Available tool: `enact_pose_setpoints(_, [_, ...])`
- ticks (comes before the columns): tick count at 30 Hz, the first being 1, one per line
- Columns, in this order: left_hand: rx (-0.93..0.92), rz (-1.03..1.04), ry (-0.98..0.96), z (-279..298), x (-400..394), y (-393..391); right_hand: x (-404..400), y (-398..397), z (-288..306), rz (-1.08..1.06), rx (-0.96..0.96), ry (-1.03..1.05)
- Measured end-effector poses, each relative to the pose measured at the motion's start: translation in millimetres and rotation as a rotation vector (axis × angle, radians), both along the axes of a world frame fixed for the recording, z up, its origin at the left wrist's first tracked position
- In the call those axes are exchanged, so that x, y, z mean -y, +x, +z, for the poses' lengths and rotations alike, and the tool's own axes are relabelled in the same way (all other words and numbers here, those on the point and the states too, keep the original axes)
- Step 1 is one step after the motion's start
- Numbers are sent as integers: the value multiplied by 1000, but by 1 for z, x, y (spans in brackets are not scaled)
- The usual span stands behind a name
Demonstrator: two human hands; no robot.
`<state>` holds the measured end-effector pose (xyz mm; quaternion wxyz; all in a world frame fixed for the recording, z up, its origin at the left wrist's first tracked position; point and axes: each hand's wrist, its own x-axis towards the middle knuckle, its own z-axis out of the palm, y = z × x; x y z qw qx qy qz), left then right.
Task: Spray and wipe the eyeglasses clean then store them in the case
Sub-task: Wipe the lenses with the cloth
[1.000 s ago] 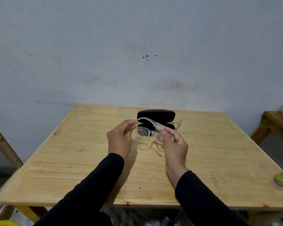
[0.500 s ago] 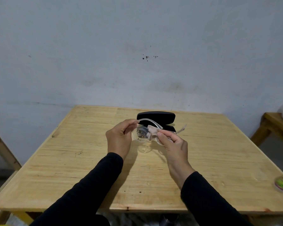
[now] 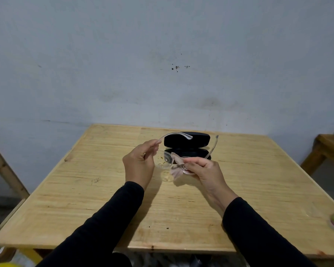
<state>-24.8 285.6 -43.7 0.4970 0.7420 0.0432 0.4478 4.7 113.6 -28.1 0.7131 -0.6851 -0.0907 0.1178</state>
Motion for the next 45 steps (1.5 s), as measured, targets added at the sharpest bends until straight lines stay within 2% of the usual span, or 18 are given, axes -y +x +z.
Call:
enact_pose_setpoints(5, [28, 39, 41, 0, -3, 3, 1, 0, 0, 38, -5, 32])
enact_pose_setpoints(11, [44, 46, 47, -2, -8, 3, 3, -1, -1, 131, 71, -33])
enact_pose_setpoints(14, [41, 68, 70, 0, -11, 2, 7, -1, -2, 105, 97, -58])
enact_pose_setpoints(20, [40, 72, 53, 2, -9, 0, 2, -3, -13, -192, 84, -70])
enact_pose_setpoints(25, [59, 60, 81, 1, 4, 0, -19, -14, -9, -535, 33, 178])
enact_pose_setpoints(28, [75, 57, 110, -1, 11, 0, -31, -15, -4, -605, -40, 351])
enact_pose_setpoints(31, [93, 59, 124, -1, 14, 0, -39, -12, 2, -585, -41, 406])
enact_pose_setpoints(34, [109, 59, 113, 0, 15, 2, -36, -10, 3, -504, 0, 376])
enact_pose_setpoints(38, [127, 54, 83, 3, 12, 5, -26, -9, 0, -320, 70, 189])
enact_pose_setpoints(42, [107, 27, 103, 2, 0, 6, -12, 1, -4, -181, 32, -5])
enact_pose_setpoints(45, [70, 22, 127, 0, -9, 3, 0, 3, -1, -10, 104, -92])
